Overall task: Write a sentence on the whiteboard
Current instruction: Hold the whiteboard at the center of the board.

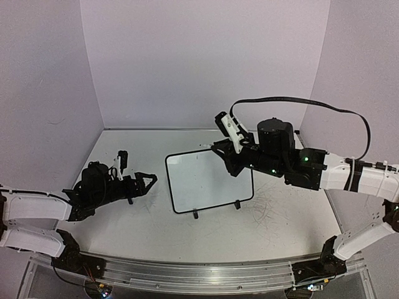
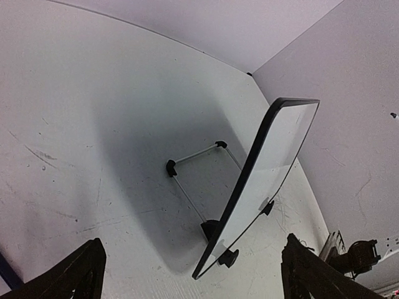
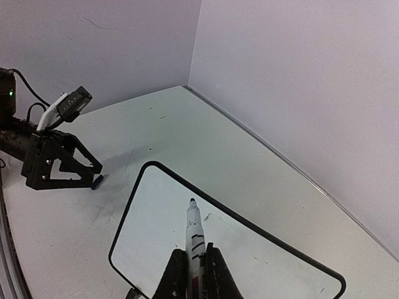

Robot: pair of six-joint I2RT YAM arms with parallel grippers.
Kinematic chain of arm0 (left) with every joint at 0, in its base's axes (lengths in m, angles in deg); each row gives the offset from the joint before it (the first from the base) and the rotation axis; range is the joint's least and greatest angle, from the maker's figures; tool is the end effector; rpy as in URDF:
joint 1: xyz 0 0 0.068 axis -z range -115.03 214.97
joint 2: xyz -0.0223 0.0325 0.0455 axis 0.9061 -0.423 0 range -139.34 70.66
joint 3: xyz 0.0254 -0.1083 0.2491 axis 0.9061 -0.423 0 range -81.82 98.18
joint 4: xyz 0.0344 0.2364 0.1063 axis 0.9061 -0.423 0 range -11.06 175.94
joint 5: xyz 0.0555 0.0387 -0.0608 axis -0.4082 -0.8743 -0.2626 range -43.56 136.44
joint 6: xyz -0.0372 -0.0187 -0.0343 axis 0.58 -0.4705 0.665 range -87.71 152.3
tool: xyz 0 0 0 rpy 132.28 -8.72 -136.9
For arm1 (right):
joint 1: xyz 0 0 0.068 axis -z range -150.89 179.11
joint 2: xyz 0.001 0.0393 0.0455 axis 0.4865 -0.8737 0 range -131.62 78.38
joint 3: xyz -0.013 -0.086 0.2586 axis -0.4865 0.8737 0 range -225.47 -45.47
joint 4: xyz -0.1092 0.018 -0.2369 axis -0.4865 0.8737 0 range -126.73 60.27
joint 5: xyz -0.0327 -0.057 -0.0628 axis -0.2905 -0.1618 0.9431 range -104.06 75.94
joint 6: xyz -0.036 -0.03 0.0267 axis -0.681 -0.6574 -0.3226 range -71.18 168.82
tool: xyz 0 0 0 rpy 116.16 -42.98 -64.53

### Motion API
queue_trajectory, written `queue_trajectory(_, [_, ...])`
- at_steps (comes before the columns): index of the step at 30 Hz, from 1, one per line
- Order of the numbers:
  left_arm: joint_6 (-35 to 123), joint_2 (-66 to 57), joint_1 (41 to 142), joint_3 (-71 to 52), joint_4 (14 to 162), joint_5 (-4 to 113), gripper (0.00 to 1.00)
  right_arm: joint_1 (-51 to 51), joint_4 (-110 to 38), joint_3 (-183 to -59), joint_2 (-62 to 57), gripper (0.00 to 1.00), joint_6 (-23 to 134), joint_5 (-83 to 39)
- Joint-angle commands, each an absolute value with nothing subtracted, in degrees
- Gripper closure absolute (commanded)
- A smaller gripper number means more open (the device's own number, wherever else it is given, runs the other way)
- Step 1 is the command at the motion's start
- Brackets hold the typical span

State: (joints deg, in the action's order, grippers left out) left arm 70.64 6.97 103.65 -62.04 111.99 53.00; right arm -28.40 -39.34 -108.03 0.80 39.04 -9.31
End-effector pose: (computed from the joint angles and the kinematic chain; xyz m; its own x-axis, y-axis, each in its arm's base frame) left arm 0.1734 -0.1439 0.1899 -0.6256 -0.2886 -0.7248 0.4050 0.6739 -0.6179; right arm 0.1757 0.2702 0.3423 0.0217 -0.2811 -0.9594 -0.8052 0.5640 -0.1835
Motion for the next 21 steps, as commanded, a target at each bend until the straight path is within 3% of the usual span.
queue_trajectory(1, [69.5, 2.0, 101.4, -62.6, 125.4, 63.5, 0.01, -28.3, -43.1, -107.1, 3.7, 1.0, 38.1, -6.7])
queue_trajectory(10, [68.5, -12.1, 101.0, -57.1, 134.4, 71.5, 0.09, -28.3, -43.5, -107.4, 3.4, 1.0, 38.1, -6.5])
queue_trajectory(21, [70.1, -16.8, 100.8, -58.4, 141.6, 75.6, 0.2, -28.5, -43.5, -112.2, -4.1, 1.0, 42.0, -13.5])
